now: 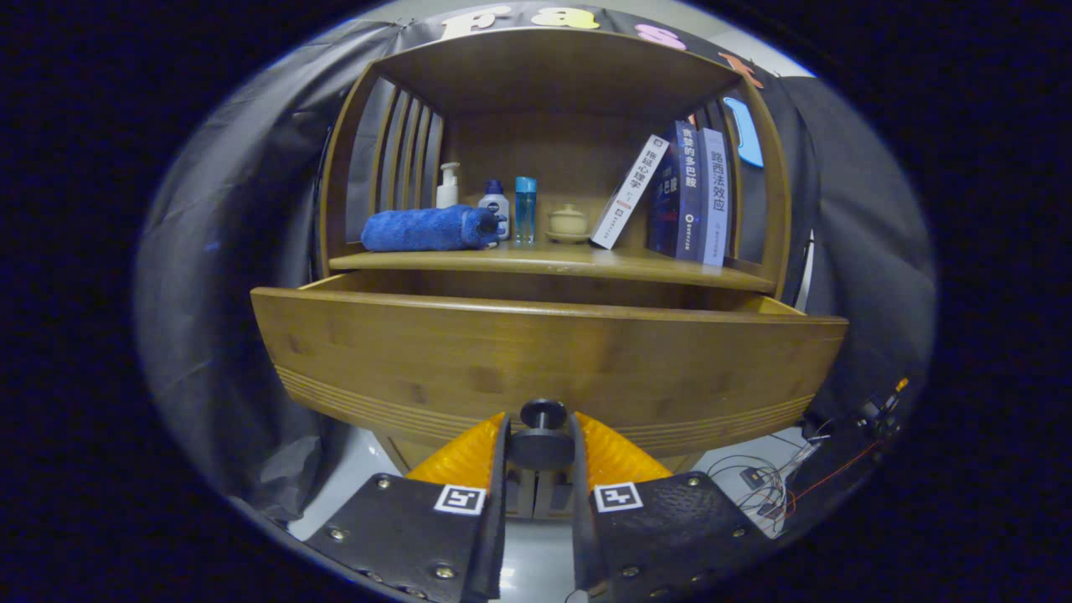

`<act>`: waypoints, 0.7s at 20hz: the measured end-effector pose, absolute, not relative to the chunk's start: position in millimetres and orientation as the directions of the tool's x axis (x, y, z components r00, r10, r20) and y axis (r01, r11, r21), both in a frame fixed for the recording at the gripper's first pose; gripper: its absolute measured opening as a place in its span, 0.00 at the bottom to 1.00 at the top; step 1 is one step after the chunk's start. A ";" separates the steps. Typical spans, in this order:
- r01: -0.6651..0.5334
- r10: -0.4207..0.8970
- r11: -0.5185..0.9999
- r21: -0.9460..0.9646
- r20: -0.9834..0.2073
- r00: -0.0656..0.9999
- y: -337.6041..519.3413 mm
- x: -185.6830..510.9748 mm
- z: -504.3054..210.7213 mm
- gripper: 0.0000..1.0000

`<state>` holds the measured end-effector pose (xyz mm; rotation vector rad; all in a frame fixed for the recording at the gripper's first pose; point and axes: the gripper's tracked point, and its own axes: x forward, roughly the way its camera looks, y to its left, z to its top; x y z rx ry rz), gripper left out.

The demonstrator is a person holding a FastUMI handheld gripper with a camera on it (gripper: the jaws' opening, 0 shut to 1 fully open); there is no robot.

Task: Pull open the drawer, take out the items inside it, and place them on the countertop above the cabinet.

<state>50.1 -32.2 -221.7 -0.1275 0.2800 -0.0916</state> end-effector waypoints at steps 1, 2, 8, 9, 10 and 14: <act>0.068 -0.102 0.989 -0.135 -0.271 0.957 -31.1 41.2 -221.6 0.33; 0.065 -0.099 0.989 -0.132 -0.267 0.959 -31.6 34.3 -220.9 0.33; 0.062 -0.090 0.992 -0.109 -0.274 0.957 -25.8 -14.7 -233.6 0.33; 0.055 -0.081 0.993 -0.100 -0.267 0.960 -23.2 -18.1 -228.9 0.33; 0.045 -0.067 0.995 -0.087 -0.272 0.960 -21.3 -27.2 -227.7 0.33; 0.059 -0.064 0.991 -0.121 -0.041 0.997 -9.6 -45.1 -144.7 0.06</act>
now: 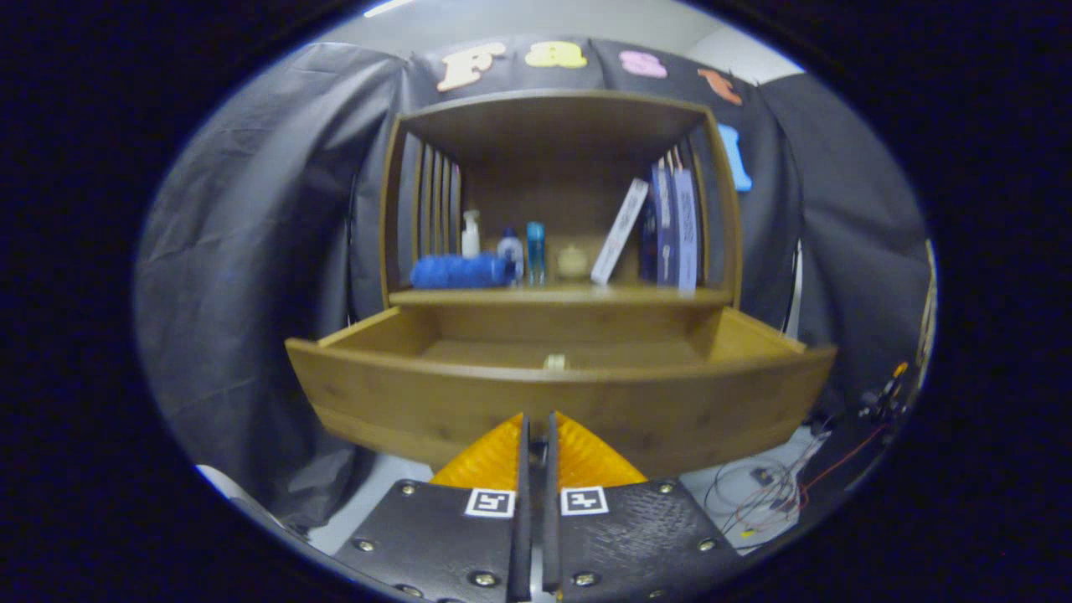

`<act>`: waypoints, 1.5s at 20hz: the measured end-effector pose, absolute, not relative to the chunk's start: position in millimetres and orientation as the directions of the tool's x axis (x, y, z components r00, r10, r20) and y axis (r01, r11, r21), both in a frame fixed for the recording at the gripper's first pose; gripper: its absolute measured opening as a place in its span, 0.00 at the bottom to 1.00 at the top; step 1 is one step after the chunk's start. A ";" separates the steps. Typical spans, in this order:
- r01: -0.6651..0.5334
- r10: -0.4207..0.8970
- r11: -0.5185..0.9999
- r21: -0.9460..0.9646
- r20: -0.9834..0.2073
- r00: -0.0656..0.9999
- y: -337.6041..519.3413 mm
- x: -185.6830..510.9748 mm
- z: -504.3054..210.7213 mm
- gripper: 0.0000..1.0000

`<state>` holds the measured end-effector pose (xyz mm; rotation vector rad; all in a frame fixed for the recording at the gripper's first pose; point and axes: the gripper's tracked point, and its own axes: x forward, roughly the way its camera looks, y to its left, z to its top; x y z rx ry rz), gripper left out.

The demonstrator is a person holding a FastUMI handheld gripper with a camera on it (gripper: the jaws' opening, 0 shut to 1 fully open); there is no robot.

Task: Pull open the drawer, take out the items inside it, and place them on the countertop above the cabinet.

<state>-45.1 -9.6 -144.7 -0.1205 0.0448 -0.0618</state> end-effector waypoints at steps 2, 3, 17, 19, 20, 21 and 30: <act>0.069 -0.066 0.981 -0.183 0.024 0.998 0.9 -42.2 -120.8 0.06; 0.054 -0.050 0.980 -0.192 0.023 0.998 8.5 -40.2 -117.2 0.08; 0.027 -0.018 0.988 -0.150 0.058 0.998 -12.9 12.7 -62.0 0.97; 0.046 -0.035 0.988 -0.150 0.072 0.997 -28.3 23.4 -53.3 0.98; 0.054 -0.044 0.988 -0.144 0.072 0.996 -35.8 27.2 -50.3 0.98; 0.060 -0.051 0.989 -0.132 0.072 0.996 -42.5 30.1 -48.6 0.98; 0.122 -0.122 0.992 -0.010 0.031 0.992 -68.8 86.2 -27.4 0.98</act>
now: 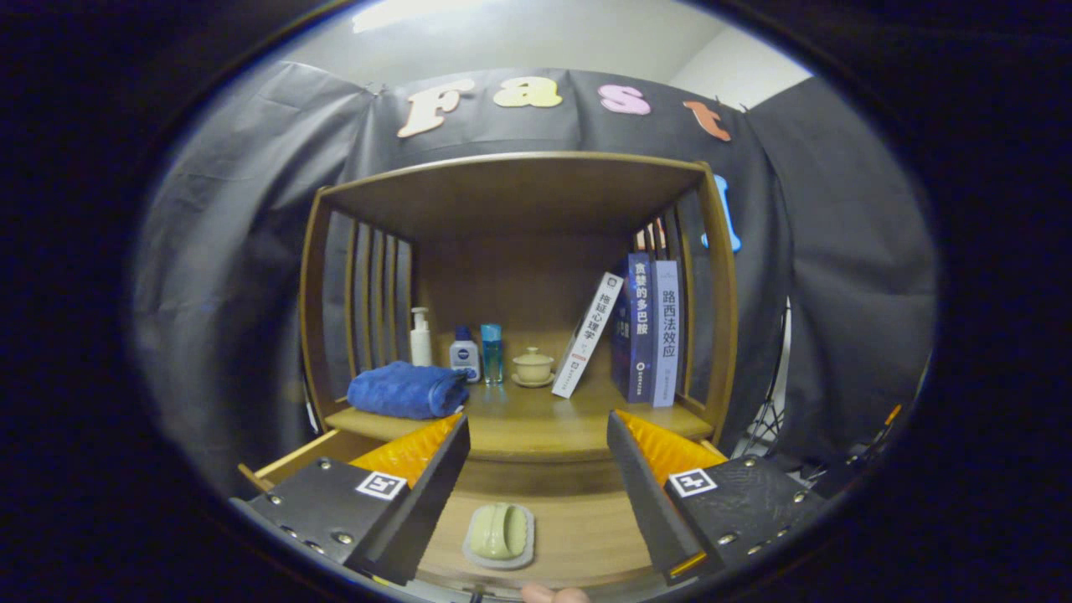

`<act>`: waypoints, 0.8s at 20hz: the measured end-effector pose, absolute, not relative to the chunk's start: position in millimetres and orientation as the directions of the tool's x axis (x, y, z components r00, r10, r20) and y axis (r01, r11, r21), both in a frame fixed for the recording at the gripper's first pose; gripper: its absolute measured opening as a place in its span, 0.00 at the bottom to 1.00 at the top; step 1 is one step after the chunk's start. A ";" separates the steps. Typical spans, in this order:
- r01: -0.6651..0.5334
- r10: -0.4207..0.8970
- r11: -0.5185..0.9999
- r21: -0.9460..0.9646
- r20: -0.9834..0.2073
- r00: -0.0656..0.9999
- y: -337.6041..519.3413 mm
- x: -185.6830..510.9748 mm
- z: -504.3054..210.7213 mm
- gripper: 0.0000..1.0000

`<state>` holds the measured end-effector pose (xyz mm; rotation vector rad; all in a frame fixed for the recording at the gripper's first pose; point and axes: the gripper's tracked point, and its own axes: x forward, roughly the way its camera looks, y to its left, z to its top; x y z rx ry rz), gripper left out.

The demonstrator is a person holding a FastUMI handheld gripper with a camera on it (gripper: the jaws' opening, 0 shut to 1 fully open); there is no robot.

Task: Pull open the drawer, take out the items inside it, and place them on the countertop above the cabinet.

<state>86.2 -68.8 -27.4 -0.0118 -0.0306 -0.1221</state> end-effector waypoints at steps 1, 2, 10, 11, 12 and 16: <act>0.105 -0.106 0.994 0.019 0.011 0.994 -63.3 95.1 -30.4 0.98; 0.077 -0.077 0.996 0.037 -0.008 0.997 -55.3 102.8 -35.5 0.99; 0.116 -0.098 0.992 0.040 -0.314 0.944 -88.0 139.2 -117.5 1.00; 0.123 -0.097 0.991 0.044 -0.389 0.916 -86.9 138.1 -137.0 1.00; 0.137 -0.095 0.989 0.053 -0.479 0.873 -86.2 136.9 -158.5 0.98; 0.173 -0.037 0.975 0.142 -0.660 0.751 -65.2 127.0 -193.1 0.93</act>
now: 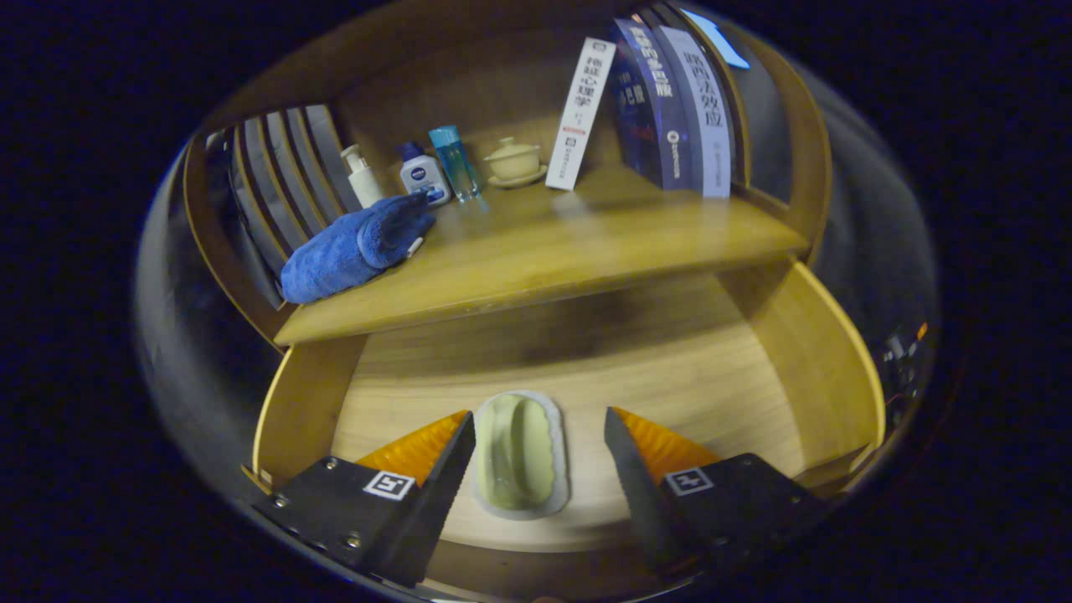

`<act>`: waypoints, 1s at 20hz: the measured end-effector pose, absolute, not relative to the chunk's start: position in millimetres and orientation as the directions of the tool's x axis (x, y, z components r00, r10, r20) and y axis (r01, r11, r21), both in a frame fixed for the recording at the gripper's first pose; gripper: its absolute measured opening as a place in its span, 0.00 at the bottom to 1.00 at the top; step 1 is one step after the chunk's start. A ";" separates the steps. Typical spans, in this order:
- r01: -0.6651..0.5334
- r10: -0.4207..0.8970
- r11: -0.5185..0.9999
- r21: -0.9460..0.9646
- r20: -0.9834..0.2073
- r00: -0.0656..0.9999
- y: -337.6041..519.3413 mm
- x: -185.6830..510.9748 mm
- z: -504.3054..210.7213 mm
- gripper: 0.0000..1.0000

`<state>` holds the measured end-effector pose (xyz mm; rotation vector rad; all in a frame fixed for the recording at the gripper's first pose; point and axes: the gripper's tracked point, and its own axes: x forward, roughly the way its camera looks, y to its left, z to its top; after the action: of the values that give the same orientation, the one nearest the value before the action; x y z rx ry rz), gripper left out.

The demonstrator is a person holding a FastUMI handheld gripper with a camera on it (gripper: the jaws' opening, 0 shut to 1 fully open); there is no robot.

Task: Pull open the drawer, take out the items inside it, and place them on the countertop above the cabinet.

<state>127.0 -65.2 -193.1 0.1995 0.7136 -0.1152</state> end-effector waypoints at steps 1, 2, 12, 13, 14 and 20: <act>0.181 -0.036 0.973 0.142 -0.684 0.729 -62.6 128.2 -201.2 0.91; 0.177 -0.027 0.974 0.141 -0.703 0.711 -58.0 127.6 -206.0 0.92; 0.111 -0.050 0.993 0.035 -0.730 0.681 -38.5 127.6 -217.8 0.53; 0.104 -0.059 0.994 0.016 -0.734 0.676 -38.3 126.1 -219.8 0.53; 0.089 -0.065 0.996 -0.007 -0.743 0.666 -37.8 124.9 -222.1 0.53; 0.093 -0.071 0.996 -0.013 -0.746 0.663 -39.2 127.1 -222.5 0.16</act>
<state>127.1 -39.2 -222.5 0.0269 0.8415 -0.0926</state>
